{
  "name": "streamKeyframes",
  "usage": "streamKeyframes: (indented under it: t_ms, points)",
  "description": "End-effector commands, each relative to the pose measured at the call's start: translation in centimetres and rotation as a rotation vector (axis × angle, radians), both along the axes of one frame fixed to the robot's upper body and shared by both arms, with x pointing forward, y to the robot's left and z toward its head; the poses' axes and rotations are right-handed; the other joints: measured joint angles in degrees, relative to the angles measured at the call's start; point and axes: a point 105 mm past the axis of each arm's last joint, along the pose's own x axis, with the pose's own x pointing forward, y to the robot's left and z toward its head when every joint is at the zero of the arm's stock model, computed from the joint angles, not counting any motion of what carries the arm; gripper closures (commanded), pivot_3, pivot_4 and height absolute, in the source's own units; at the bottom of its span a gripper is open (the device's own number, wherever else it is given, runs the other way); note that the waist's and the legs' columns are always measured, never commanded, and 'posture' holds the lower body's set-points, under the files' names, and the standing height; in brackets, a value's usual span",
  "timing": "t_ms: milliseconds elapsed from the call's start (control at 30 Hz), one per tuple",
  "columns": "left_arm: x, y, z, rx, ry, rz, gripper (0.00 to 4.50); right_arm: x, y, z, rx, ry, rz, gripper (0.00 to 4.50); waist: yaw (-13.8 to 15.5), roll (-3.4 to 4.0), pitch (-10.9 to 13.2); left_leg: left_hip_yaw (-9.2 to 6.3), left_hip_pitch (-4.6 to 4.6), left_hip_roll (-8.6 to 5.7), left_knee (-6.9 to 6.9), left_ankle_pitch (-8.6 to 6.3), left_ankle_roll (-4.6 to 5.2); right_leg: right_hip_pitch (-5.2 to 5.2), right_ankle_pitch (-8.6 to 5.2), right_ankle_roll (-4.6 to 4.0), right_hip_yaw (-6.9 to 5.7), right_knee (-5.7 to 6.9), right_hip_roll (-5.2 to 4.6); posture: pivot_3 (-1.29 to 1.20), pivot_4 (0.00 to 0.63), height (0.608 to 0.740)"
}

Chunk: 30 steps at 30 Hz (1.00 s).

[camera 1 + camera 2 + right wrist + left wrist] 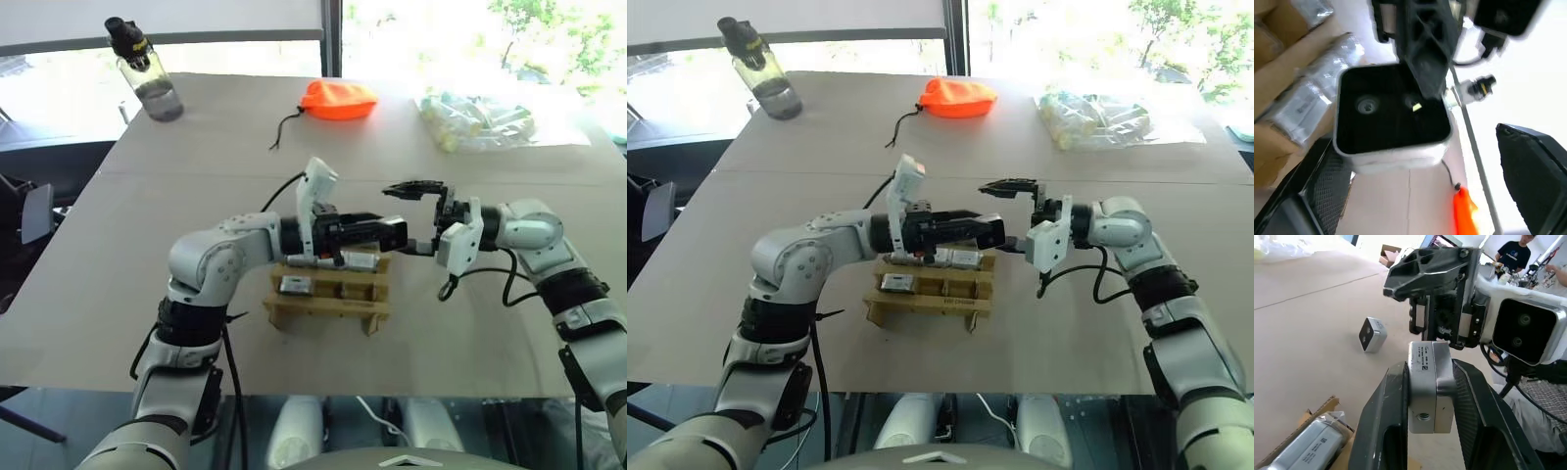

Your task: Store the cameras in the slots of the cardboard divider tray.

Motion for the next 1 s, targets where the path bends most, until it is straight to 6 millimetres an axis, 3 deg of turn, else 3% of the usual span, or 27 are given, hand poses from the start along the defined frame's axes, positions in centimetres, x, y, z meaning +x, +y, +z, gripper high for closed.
streamKeyframes:
  t_ms: [33, 133, 267, 400, 567, 667, 833, 1000]
  points:
    - [-0.4, 0.4, 0.8, -0.007, -0.040, -0.009, 3.80, 1.0, -4.3, 1.1, 0.249, 0.219, -0.140, 0.03, 0.21, 0.01, 0.00, -0.03, -0.02, -0.02, 0.00, 0.00, 0.00, 0.00, 0.00, 0.00, -0.04, 0.00, -0.03, 0.00, 0.150, 0.726]
    - [-0.2, 1.3, 1.4, -0.011, -0.052, 0.006, 3.80, 0.3, -7.8, -0.8, 0.321, 0.417, -0.202, 0.03, 0.17, 0.02, 0.02, -0.11, -0.11, -0.14, 0.01, 0.00, 0.00, 0.00, 0.00, 0.01, -0.17, -0.04, -0.20, 0.00, 0.150, 0.726]
    - [-1.1, 2.4, 1.5, 0.004, -0.072, -0.030, 3.80, -2.3, -10.7, -2.9, 0.272, 0.572, -0.182, 0.03, -0.24, 0.02, 0.02, -0.13, -0.07, -0.13, -0.04, -0.01, 0.01, 0.02, 0.00, 0.01, -0.17, -0.06, -0.16, 0.00, 0.150, 0.726]
    - [-2.1, 3.5, 1.6, 0.026, -0.107, -0.061, 3.80, -4.4, -12.9, -3.2, 0.282, 0.716, -0.150, 0.03, -0.46, 0.05, 0.04, -0.11, 0.05, 0.00, -0.13, -0.01, 0.01, 0.02, -0.01, 0.00, -0.07, -0.01, 0.05, 0.00, 0.150, 0.726]
    - [-3.6, 5.6, 1.9, 0.110, -0.296, -0.129, 3.80, -9.0, -15.6, -4.2, 0.185, 0.826, -0.061, 0.03, 0.01, 0.05, 0.04, -0.11, 0.05, 0.00, -0.11, -0.01, 0.01, 0.04, -0.02, -0.01, -0.07, -0.04, 0.06, 0.00, 0.150, 0.726]
    - [-3.3, 6.4, 1.6, 0.173, -0.378, -0.129, 3.80, -10.2, -16.1, -4.3, 0.171, 0.933, -0.020, 0.03, 0.02, 0.06, 0.04, -0.04, 0.04, -0.04, -0.05, -0.02, 0.03, 0.05, -0.02, 0.00, -0.03, -0.08, 0.04, 0.00, 0.150, 0.726]
    - [-3.4, 6.5, 1.3, 0.209, -0.469, -0.166, 3.80, -10.5, -16.1, -4.1, 0.155, 0.873, -0.008, 0.03, 0.07, 0.04, 0.03, -0.01, 0.07, -0.05, -0.05, -0.03, 0.06, 0.06, -0.02, 0.01, 0.02, -0.07, 0.04, 0.00, 0.150, 0.726]
    - [-4.2, 7.0, -1.0, 0.288, -0.502, -0.275, 3.80, -10.3, -16.2, -4.2, 0.142, 0.865, -0.015, 0.03, 0.01, 0.05, 0.03, 0.01, 0.07, -0.03, -0.07, -0.03, 0.05, 0.04, -0.02, 0.01, 0.02, -0.10, 0.09, 0.00, 0.150, 0.726]
